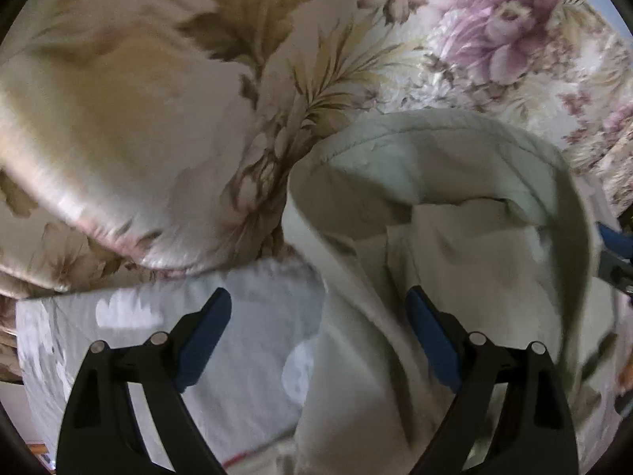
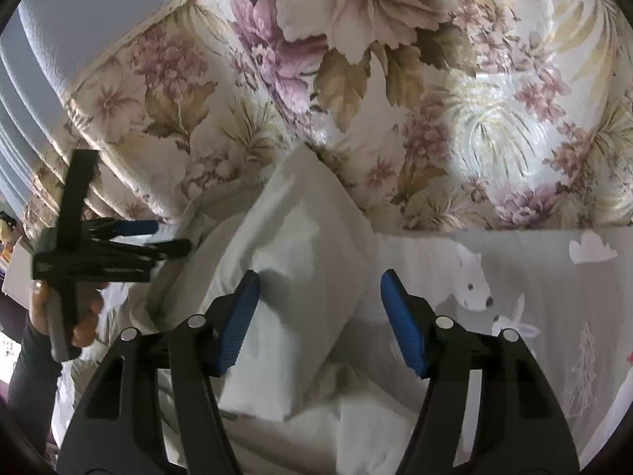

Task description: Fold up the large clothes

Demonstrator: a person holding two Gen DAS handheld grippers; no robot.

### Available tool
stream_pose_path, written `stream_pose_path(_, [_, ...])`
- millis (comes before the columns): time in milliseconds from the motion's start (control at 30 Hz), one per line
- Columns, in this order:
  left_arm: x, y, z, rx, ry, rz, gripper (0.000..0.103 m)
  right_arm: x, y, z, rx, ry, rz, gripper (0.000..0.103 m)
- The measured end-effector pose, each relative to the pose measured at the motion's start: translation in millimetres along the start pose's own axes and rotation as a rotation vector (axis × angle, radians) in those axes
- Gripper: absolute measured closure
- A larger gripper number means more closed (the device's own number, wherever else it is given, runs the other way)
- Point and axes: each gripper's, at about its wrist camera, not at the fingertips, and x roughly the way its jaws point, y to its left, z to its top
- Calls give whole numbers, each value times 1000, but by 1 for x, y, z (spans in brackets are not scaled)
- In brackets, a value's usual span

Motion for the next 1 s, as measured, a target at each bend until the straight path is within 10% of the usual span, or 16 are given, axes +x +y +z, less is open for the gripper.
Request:
stream_pose_path(267, [6, -6, 12, 8, -2, 71, 15, 23, 30, 29, -46, 26, -82, 38])
stream_pose_path(467, [16, 17, 14, -45, 56, 54, 87, 37, 33, 21, -114, 100, -251, 89])
stream_pose_path(733, [-9, 22, -9, -65, -16, 80, 97, 14, 15, -1, -105, 53, -255, 93])
stream_pose_path(1000, [-123, 40, -76, -82, -207, 82, 97, -69, 39, -31, -116, -120, -179, 94])
